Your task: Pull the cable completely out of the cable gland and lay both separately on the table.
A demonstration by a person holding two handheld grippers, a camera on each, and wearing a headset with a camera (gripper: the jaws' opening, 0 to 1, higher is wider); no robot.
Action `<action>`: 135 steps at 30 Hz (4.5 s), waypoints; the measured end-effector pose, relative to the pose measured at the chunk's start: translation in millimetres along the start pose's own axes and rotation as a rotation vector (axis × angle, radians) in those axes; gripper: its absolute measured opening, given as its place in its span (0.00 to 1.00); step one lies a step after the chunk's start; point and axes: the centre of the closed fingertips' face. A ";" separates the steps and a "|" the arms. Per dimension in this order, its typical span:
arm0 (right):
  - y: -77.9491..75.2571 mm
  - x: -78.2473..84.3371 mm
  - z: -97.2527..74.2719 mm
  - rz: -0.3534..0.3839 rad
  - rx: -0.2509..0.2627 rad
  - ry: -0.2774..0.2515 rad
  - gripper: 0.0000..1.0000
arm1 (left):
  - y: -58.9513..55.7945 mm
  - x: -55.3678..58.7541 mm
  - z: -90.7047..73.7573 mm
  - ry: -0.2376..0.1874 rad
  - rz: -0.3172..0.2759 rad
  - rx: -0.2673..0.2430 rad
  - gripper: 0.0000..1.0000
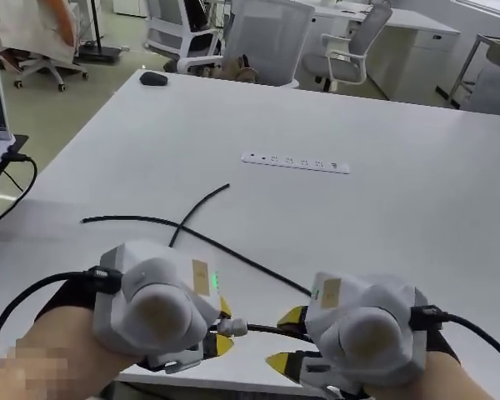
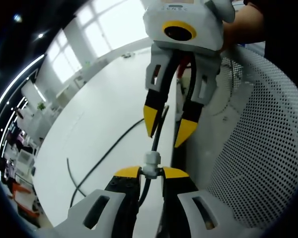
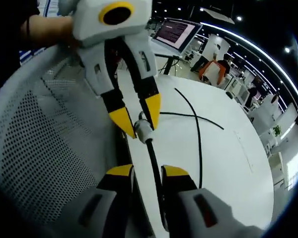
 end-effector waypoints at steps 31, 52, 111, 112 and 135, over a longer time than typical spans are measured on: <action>-20.1 46.1 -1.5 0.041 0.071 0.202 0.29 | 8.3 4.7 -0.7 0.016 -0.024 -0.021 0.17; -6.9 13.2 1.8 -0.023 0.022 0.051 0.04 | -2.1 0.7 3.3 0.005 0.006 0.021 0.17; -15.3 84.0 -8.0 0.152 0.057 0.345 0.05 | 2.6 6.2 2.4 0.031 -0.001 -0.009 0.17; -13.2 83.6 -7.7 0.160 0.049 0.344 0.06 | 2.2 6.6 2.7 0.033 0.000 -0.007 0.17; -7.2 5.6 0.7 0.018 0.014 -0.004 0.04 | -0.9 6.4 4.5 0.031 0.013 0.012 0.17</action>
Point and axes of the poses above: the centre of the closed fingertips' face, and the gripper's own axes: z roughly forward along the fingers, y roughly to its left, x roughly out of its underside, and after that the axes turned 11 degrees about -z, right-handed
